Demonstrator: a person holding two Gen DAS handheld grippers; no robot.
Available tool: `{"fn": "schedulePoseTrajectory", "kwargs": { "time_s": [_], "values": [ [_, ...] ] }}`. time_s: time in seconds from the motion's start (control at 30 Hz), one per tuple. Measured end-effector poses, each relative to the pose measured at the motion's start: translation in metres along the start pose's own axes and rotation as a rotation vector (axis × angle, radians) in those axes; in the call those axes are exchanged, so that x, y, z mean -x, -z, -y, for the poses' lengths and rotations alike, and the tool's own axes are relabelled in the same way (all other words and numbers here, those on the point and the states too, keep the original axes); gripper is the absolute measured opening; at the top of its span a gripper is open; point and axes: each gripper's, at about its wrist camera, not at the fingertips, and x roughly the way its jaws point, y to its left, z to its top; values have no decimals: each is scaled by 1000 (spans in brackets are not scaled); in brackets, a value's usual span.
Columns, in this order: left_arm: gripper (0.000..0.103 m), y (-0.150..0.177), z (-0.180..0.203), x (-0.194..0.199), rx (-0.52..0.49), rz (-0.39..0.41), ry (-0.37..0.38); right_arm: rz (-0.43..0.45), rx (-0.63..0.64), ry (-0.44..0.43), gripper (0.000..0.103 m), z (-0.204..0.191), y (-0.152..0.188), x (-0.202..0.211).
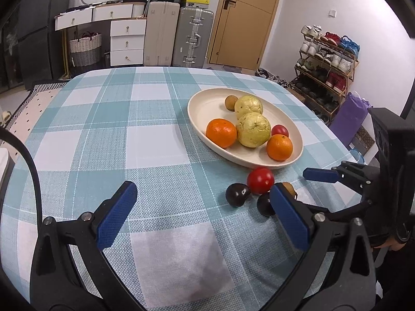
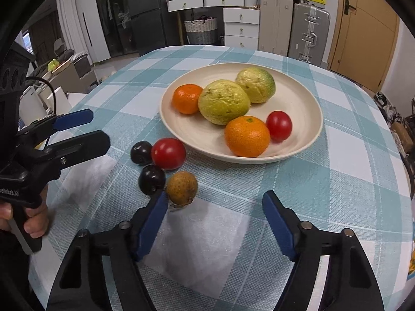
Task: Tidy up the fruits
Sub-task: 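Grasp the small brown fruit with the right gripper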
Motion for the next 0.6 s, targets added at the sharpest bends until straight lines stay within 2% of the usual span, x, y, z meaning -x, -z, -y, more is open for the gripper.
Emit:
{"fn": "schedulePoseTrajectory", "kwargs": {
  "time_s": [0.33, 0.43, 0.5, 0.57, 0.6],
  "values": [
    [102, -1, 2, -1, -8, 1, -2, 11, 7, -59, 52, -9, -6, -3],
    [102, 0, 2, 0, -5, -1, -2, 23, 5, -92, 43, -10, -7, -3],
    [102, 0, 2, -1, -1, -3, -3, 37, 9, -103, 32, -11, -7, -1],
    [102, 0, 2, -1, 0, -3, -3, 47, 15, -111, 25, -13, -7, 1],
    [102, 0, 1, 0, 1, -3, -3, 48, 17, -112, 25, -13, -6, 1]
  ]
}}
